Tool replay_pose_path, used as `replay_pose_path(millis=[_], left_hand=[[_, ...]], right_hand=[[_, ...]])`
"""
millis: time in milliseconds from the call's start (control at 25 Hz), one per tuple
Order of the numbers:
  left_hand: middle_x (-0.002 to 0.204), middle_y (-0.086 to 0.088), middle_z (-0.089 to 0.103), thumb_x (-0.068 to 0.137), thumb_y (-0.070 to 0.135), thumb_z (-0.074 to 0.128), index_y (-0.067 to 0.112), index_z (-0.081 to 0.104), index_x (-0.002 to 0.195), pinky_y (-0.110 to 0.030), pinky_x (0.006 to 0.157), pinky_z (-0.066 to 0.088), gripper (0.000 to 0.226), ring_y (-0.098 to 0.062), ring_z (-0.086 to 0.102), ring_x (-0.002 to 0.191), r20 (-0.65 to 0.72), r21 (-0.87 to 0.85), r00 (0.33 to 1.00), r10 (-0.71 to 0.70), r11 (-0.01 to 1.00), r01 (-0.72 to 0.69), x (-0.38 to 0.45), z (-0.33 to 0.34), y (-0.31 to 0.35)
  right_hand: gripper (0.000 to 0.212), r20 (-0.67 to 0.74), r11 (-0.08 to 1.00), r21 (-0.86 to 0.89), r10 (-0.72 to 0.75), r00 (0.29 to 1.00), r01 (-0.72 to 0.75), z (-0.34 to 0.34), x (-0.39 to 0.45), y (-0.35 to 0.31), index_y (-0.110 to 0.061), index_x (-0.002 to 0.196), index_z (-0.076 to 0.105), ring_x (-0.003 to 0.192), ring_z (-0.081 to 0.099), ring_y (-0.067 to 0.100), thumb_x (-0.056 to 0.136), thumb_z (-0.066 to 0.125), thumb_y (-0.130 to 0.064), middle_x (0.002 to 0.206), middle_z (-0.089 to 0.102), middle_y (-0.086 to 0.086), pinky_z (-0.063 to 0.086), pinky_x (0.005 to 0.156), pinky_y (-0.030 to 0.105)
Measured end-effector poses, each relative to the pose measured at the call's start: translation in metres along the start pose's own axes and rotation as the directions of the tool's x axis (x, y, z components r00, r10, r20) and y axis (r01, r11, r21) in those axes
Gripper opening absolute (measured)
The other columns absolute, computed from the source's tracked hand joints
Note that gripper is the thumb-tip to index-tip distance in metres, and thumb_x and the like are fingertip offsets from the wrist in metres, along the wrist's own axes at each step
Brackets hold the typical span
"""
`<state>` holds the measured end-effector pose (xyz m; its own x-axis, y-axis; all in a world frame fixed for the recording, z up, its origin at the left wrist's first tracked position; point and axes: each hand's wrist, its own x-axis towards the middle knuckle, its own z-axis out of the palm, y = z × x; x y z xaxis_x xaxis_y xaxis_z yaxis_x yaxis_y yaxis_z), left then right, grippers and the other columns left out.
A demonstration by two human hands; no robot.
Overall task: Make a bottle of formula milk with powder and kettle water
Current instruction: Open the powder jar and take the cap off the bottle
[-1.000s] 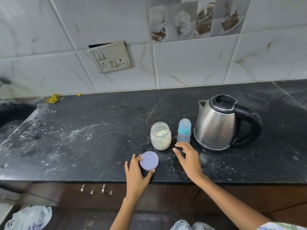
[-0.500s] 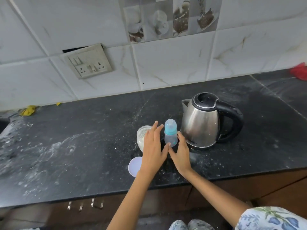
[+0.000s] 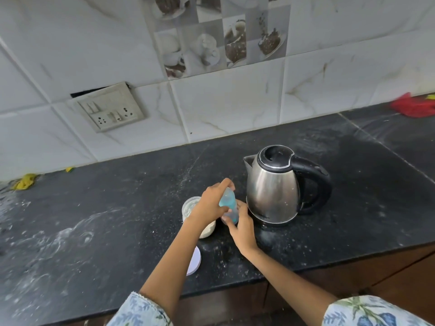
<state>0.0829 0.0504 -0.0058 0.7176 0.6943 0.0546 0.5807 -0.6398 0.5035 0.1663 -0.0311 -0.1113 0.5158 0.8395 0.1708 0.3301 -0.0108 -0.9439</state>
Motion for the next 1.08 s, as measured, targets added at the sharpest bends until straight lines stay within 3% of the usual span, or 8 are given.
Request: replay_pose_path(millis=[160, 360, 440, 600, 760, 880, 960, 1080], left_hand=[[0.105, -0.005, 0.061, 0.071, 0.017, 0.074, 0.022, 0.044, 0.111, -0.035, 0.077, 0.049, 0.050, -0.026, 0.058, 0.091, -0.031, 0.025, 0.998, -0.051, 0.998, 0.052, -0.004, 0.008, -0.001], [0.095, -0.011, 0.059, 0.078, 0.038, 0.068, 0.007, 0.046, 0.106, -0.036, 0.080, 0.042, 0.047, -0.031, 0.055, 0.082, -0.237, 0.218, 0.960, -0.151, 0.954, 0.204, -0.009, 0.019, 0.018], [0.103, -0.009, 0.059, 0.074, 0.037, 0.071, 0.009, 0.048, 0.111, -0.034, 0.088, 0.039, 0.052, -0.028, 0.056, 0.091, -0.141, 0.267, 0.982, -0.126, 0.950, 0.160, -0.009, 0.017, 0.018], [0.121, -0.005, 0.056, 0.067, 0.003, 0.069, 0.022, 0.053, 0.119, -0.039, 0.091, 0.047, 0.057, -0.025, 0.055, 0.108, 0.149, 0.084, 0.988, -0.042, 0.996, 0.029, -0.006, 0.004, 0.005], [0.089, -0.010, 0.062, 0.068, 0.032, 0.074, 0.010, 0.057, 0.098, -0.035, 0.074, 0.043, 0.041, -0.031, 0.059, 0.081, -0.119, 0.196, 0.988, -0.098, 0.973, 0.120, -0.011, 0.008, 0.019], [0.089, -0.009, 0.063, 0.071, 0.053, 0.068, 0.008, 0.054, 0.096, -0.035, 0.082, 0.037, 0.053, -0.028, 0.060, 0.081, -0.244, 0.376, 0.953, -0.181, 0.888, 0.265, -0.012, 0.021, 0.035], [0.101, -0.008, 0.062, 0.072, 0.056, 0.067, 0.011, 0.051, 0.108, -0.036, 0.091, 0.036, 0.060, -0.027, 0.059, 0.093, -0.189, 0.452, 0.960, -0.205, 0.850, 0.271, -0.009, 0.021, 0.037], [0.123, -0.008, 0.052, 0.072, 0.018, 0.073, 0.020, 0.042, 0.129, -0.033, 0.097, 0.036, 0.065, -0.026, 0.054, 0.109, 0.087, 0.404, 0.988, -0.127, 0.911, 0.082, -0.004, 0.011, 0.030]], right_hand=[[0.055, 0.042, 0.999, -0.047, -0.009, 0.999, 0.011, -0.001, 0.003, 0.003, -0.006, 0.130, 0.044, 0.108, 0.063, 0.023, 0.082, 0.072, -0.007, 0.121, 0.063, 0.009, 0.055, 0.090, 0.038], [0.053, -0.026, 0.969, -0.240, -0.070, 0.997, 0.062, 0.007, -0.004, 0.005, -0.008, 0.121, 0.054, 0.109, 0.059, 0.022, 0.075, 0.079, -0.017, 0.117, 0.059, 0.005, 0.054, 0.085, 0.033], [0.050, -0.048, 0.967, -0.246, -0.077, 0.996, 0.062, 0.005, -0.006, 0.006, -0.010, 0.115, 0.058, 0.105, 0.060, 0.021, 0.072, 0.082, -0.022, 0.114, 0.060, 0.001, 0.054, 0.076, 0.032], [0.054, -0.049, 0.975, -0.222, -0.033, 0.998, 0.022, -0.003, -0.004, 0.003, -0.012, 0.111, 0.061, 0.092, 0.064, 0.021, 0.067, 0.084, -0.031, 0.109, 0.061, 0.000, 0.052, 0.067, 0.035], [0.051, -0.116, 0.976, -0.217, 0.008, 0.993, -0.033, -0.005, -0.007, 0.001, -0.015, 0.099, 0.061, 0.082, 0.064, 0.018, 0.059, 0.088, -0.034, 0.098, 0.061, -0.007, 0.047, 0.059, 0.032], [0.046, -0.143, 0.972, -0.229, 0.017, 0.990, -0.050, -0.006, -0.009, -0.001, -0.015, 0.094, 0.060, 0.081, 0.065, 0.020, 0.060, 0.087, -0.030, 0.093, 0.061, -0.007, 0.047, 0.059, 0.031], [0.045, -0.151, 0.971, -0.235, 0.018, 0.988, -0.054, -0.006, -0.010, -0.003, -0.014, 0.094, 0.061, 0.081, 0.066, 0.019, 0.060, 0.087, -0.029, 0.094, 0.063, -0.007, 0.046, 0.059, 0.030], [0.051, -0.150, 0.970, -0.237, 0.022, 0.988, -0.057, -0.007, -0.011, -0.003, -0.015, 0.096, 0.061, 0.080, 0.066, 0.019, 0.057, 0.089, -0.033, 0.094, 0.065, -0.005, 0.048, 0.059, 0.031]])
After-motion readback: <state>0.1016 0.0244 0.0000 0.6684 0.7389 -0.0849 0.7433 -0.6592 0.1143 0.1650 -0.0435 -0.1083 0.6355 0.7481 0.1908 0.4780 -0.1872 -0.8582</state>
